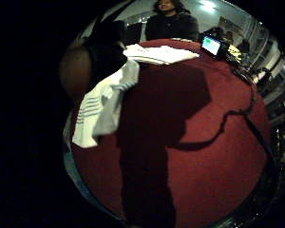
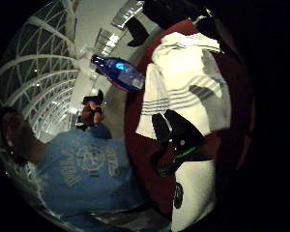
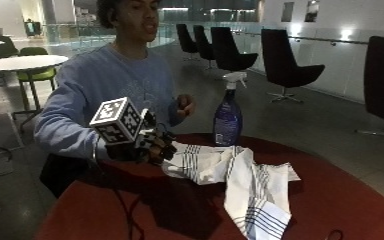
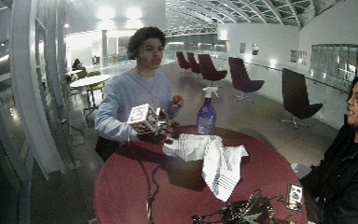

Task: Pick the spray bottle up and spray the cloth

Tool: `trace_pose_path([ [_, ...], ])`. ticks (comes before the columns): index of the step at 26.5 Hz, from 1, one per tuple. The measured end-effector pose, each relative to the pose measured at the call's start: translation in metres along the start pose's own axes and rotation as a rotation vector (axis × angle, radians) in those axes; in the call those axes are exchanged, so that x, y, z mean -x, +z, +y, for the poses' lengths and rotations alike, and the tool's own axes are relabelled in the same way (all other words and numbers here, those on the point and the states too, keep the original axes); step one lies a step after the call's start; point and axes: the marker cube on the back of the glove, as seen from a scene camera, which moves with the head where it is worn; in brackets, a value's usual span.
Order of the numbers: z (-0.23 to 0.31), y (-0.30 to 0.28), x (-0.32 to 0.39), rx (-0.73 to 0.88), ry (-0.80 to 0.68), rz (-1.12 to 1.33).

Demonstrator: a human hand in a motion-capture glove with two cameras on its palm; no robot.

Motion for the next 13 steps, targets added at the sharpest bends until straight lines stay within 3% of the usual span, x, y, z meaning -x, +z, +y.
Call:
trace_pose_path([
  [13, 0.033, -0.020, -0.053, 0.076, 0.053, 0.194],
])
